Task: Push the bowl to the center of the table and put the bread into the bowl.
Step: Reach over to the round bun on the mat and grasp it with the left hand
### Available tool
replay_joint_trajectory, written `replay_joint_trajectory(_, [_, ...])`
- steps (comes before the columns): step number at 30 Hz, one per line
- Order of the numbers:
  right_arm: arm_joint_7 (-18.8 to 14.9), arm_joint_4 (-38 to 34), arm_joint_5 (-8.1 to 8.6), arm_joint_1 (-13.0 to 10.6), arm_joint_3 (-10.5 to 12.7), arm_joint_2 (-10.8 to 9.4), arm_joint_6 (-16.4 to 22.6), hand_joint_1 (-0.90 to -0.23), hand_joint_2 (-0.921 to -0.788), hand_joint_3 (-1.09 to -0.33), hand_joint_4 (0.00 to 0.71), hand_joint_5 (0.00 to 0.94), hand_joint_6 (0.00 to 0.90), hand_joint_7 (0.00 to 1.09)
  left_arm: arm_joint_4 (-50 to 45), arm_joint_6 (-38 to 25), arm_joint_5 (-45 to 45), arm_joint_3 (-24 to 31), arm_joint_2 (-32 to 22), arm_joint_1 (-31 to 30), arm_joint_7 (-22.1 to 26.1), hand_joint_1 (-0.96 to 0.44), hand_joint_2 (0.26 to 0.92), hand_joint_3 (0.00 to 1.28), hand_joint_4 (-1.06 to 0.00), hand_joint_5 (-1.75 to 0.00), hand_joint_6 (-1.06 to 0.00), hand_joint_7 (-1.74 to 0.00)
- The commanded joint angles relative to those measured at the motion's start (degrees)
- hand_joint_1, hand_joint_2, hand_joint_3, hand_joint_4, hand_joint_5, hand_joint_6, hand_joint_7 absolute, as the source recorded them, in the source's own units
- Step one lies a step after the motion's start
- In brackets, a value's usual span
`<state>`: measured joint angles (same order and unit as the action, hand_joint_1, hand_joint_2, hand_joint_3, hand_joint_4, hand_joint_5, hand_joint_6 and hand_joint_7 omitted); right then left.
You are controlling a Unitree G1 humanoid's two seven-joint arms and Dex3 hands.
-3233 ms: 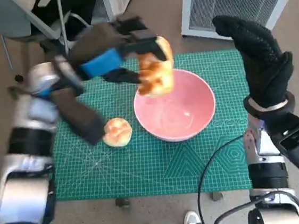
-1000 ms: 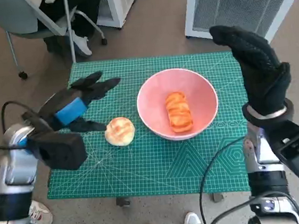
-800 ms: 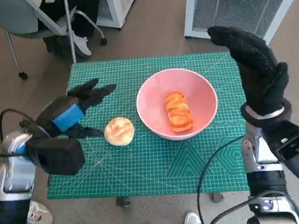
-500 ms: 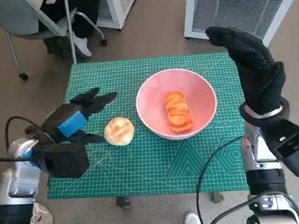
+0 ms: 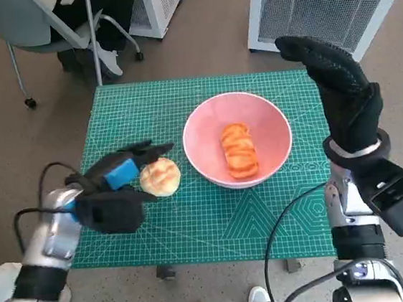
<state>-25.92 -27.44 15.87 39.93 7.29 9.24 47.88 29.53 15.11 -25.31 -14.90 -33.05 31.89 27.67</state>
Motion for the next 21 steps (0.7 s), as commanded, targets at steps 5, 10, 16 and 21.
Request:
replay_joint_trajectory(5, [-0.6, 0.0, 0.67, -0.6, 0.1, 0.5, -0.6, -0.579, -0.921, -0.839, -0.001, 0.482, -0.001, 0.71, 9.2, 1.6, -2.9, -3.3, 2.5, 4.6, -3.1, -0.2, 0.849, 0.01, -0.51, -0.07, -0.51, -0.15])
replay_joint_trajectory(10, [-0.7, 0.2, 0.63, -0.7, 0.0, 0.5, -0.5, -0.583, -0.921, -0.836, -0.001, 0.481, -0.001, 0.71, 13.4, 2.4, -4.2, -4.7, 3.0, 5.8, -5.4, -0.22, 0.898, 0.06, -0.7, -0.24, -0.57, -0.72])
replay_joint_trajectory(16, [-0.6, 0.8, 0.57, -1.1, 0.1, 0.7, -0.6, -0.584, -0.921, -0.836, -0.001, 0.482, -0.001, 0.71, 15.6, 3.1, -5.5, -5.8, 1.9, 6.6, -7.2, -0.03, 0.918, 0.1, -0.67, -1.07, -0.57, -1.18])
replay_joint_trajectory(21, [-0.5, 1.5, 0.64, -1.4, 0.1, 0.8, -0.7, -0.586, -0.921, -0.837, -0.001, 0.483, -0.001, 0.71, 13.1, 2.2, -5.4, -4.9, -0.5, 7.4, -6.4, -0.01, 0.92, 0.1, -0.67, -1.18, -0.58, -1.19])
